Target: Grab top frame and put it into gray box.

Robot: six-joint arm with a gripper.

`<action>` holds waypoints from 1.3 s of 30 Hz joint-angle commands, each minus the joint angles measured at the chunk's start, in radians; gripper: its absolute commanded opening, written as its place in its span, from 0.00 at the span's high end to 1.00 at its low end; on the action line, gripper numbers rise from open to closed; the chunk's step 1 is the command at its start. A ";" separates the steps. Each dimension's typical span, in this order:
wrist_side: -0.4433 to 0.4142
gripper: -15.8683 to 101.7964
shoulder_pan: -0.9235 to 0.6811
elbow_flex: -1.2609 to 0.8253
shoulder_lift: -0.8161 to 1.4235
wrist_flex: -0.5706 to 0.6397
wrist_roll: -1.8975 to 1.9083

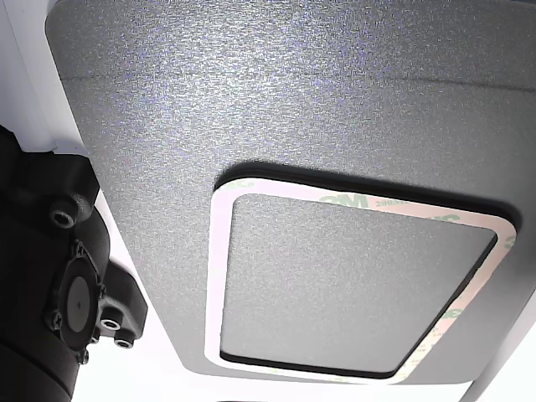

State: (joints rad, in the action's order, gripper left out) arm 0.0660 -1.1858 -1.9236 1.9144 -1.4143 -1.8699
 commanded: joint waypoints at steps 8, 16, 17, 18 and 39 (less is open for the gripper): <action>-0.014 0.02 -0.087 -0.012 -0.006 0.074 0.336; -0.057 0.01 -0.149 0.115 -0.144 -0.025 0.425; -0.057 0.02 -0.153 0.104 -0.147 -0.014 0.437; -0.061 0.02 -0.160 0.103 -0.161 -0.011 0.448; -0.112 0.12 -0.268 0.126 -0.319 0.023 0.560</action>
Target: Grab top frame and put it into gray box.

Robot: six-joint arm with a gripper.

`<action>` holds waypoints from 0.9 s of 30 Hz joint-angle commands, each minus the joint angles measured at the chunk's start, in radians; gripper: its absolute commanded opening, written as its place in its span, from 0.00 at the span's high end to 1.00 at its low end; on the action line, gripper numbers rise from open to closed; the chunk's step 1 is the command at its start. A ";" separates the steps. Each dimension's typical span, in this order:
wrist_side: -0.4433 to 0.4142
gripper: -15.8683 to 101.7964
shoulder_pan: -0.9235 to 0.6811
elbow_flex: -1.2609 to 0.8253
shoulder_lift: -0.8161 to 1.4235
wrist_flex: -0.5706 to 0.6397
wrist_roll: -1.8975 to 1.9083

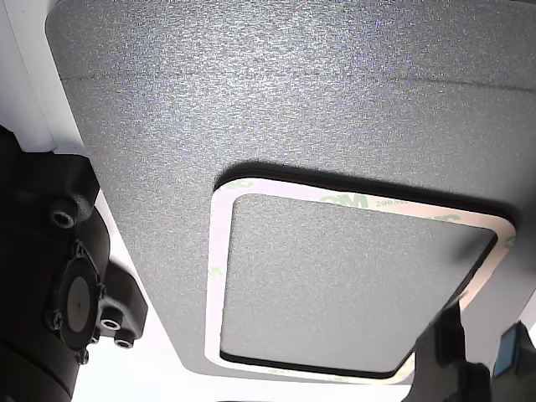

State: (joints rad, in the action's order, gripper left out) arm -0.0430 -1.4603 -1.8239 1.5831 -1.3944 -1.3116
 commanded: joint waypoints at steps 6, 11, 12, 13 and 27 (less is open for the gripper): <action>-0.018 0.18 0.000 0.043 -0.026 -0.006 -0.023; -0.040 0.24 -0.008 0.115 -0.077 -0.052 -0.048; -0.041 0.25 -0.008 0.124 -0.081 -0.057 -0.051; -0.041 0.27 -0.008 0.130 -0.084 -0.063 -0.054; -0.048 0.39 -0.008 0.121 -0.087 -0.040 -0.067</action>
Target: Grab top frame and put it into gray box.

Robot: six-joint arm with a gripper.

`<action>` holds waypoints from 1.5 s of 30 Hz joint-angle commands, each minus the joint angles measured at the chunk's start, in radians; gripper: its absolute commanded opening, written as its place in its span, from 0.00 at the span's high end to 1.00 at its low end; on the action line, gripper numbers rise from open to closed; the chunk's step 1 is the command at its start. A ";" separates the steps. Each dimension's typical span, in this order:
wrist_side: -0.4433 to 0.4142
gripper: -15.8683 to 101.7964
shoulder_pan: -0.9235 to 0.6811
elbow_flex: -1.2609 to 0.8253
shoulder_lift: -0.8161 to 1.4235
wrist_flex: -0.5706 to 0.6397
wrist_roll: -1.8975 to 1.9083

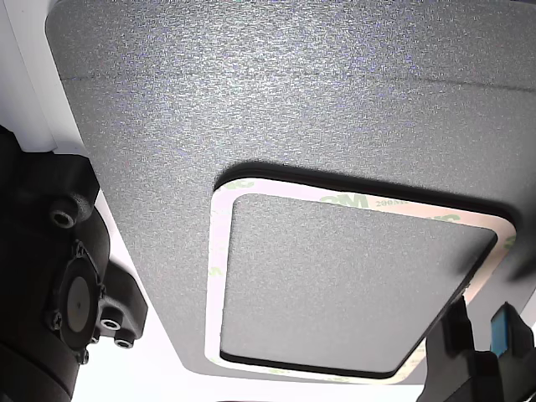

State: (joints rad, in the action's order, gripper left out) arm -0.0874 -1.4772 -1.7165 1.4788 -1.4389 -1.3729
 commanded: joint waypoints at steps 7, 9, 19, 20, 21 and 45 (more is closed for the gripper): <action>0.005 0.43 0.009 -0.006 0.020 0.025 -0.014; 0.005 0.44 0.009 -0.015 0.021 0.031 -0.014; -0.002 0.48 0.008 -0.018 0.017 0.052 -0.029; -0.002 0.49 0.008 -0.018 0.014 0.054 -0.032; 0.000 0.50 0.006 -0.020 0.014 0.057 -0.032; -0.190 0.96 0.006 0.344 -0.003 -0.216 0.440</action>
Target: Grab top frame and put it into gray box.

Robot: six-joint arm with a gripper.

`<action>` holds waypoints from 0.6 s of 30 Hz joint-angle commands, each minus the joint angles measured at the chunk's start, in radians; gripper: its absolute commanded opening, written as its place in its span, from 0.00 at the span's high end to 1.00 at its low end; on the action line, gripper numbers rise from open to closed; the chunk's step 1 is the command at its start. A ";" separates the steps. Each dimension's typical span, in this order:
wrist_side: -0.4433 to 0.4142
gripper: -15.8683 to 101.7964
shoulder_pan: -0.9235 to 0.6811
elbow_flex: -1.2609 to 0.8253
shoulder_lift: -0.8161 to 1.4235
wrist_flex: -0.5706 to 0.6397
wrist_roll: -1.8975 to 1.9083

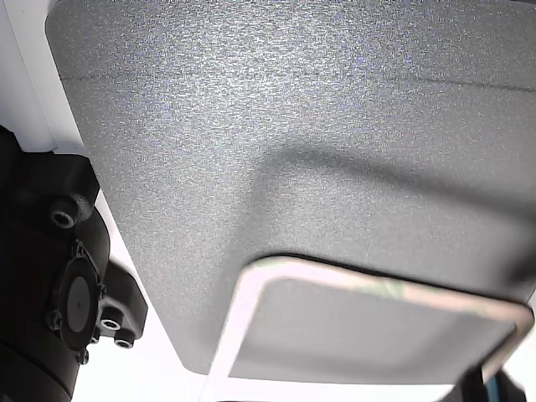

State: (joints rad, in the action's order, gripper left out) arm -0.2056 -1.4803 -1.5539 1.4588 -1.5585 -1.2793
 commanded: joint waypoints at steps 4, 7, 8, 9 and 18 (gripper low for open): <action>-0.255 0.96 0.023 0.276 0.034 -0.097 0.719; -0.311 0.96 0.066 0.302 0.048 -0.097 0.948; -0.321 0.96 0.084 0.310 0.052 -0.097 1.005; -0.345 0.96 0.104 0.311 0.061 -0.097 1.046; -0.334 0.96 0.426 0.276 0.230 -0.095 1.410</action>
State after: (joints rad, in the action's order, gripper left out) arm -0.5630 -1.1704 -1.2931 1.6414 -1.6460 -0.0721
